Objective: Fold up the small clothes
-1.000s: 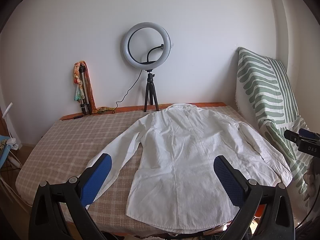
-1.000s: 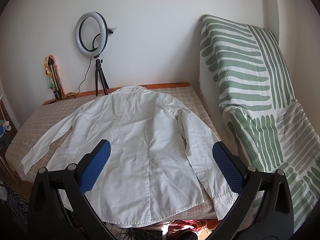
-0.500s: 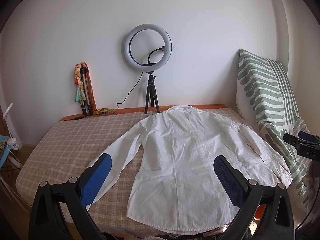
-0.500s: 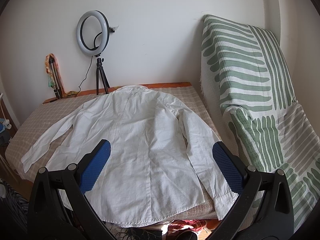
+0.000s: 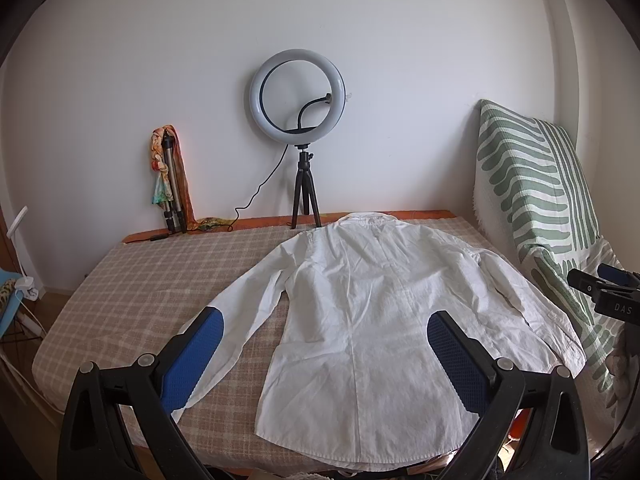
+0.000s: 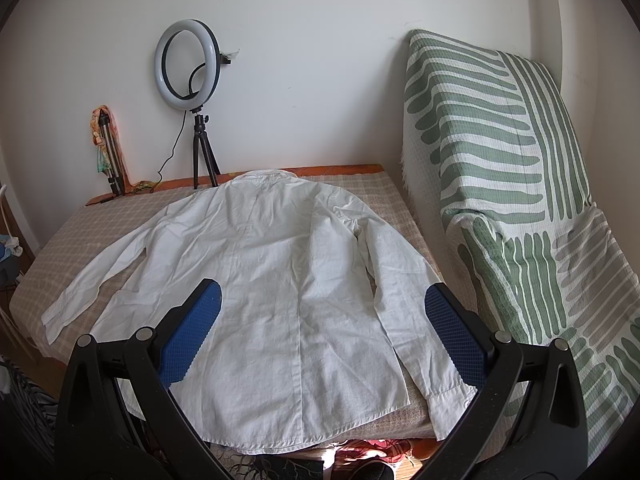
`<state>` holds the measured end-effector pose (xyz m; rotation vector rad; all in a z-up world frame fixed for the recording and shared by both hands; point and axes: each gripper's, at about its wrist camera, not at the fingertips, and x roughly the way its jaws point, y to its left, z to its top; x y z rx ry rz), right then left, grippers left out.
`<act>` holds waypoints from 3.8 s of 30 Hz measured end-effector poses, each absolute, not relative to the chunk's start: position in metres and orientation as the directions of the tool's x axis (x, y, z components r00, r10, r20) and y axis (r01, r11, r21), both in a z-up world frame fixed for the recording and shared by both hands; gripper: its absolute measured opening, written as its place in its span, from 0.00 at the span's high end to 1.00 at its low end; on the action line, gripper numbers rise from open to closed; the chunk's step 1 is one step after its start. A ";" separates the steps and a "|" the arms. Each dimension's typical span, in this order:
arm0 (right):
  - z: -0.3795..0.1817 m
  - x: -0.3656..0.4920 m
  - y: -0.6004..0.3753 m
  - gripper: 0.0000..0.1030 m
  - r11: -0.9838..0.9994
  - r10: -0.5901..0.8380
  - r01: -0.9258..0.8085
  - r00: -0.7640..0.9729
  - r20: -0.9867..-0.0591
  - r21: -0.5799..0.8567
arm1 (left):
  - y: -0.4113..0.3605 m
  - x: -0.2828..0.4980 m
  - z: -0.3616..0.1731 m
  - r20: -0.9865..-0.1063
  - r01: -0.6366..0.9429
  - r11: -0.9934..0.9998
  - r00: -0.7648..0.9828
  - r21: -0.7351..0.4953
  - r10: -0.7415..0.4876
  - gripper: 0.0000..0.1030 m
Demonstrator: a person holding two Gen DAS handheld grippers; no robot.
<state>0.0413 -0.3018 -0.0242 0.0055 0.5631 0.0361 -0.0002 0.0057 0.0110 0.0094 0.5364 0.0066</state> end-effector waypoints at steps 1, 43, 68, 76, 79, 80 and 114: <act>-0.024 0.041 -0.301 0.00 0.999 0.035 -0.032 0.845 -0.533 0.015 | 0.006 0.000 0.011 -0.511 -0.003 1.000 0.860 0.011 0.008 0.00; -0.026 0.043 -0.298 0.00 0.999 0.039 -0.040 0.844 -0.535 0.010 | 0.009 0.001 0.001 -0.513 -0.015 1.000 0.858 0.027 0.027 0.00; -0.029 0.090 -0.201 0.00 0.974 0.211 -0.221 0.820 -0.533 0.047 | 0.157 0.087 -0.067 -0.698 -0.029 0.999 0.716 -0.013 0.011 0.33; -0.039 0.122 -0.169 0.00 0.937 0.348 -0.292 0.722 -0.598 0.193 | 0.214 0.128 -0.102 -0.779 -0.024 0.988 0.618 -0.150 -0.103 0.46; -0.045 0.127 -0.159 0.02 0.930 0.365 -0.310 0.719 -0.591 0.198 | 0.236 0.142 -0.121 -0.811 -0.063 0.976 0.569 -0.210 -0.138 0.55; -0.047 0.129 -0.158 0.02 0.926 0.377 -0.314 0.713 -0.591 0.211 | 0.242 0.144 -0.127 -0.818 -0.070 0.974 0.557 -0.216 -0.141 0.55; -0.055 0.134 -0.158 0.02 0.917 0.391 -0.353 0.690 -0.609 0.188 | 0.212 0.155 -0.109 -0.694 0.065 0.909 0.623 -0.413 -0.360 1.00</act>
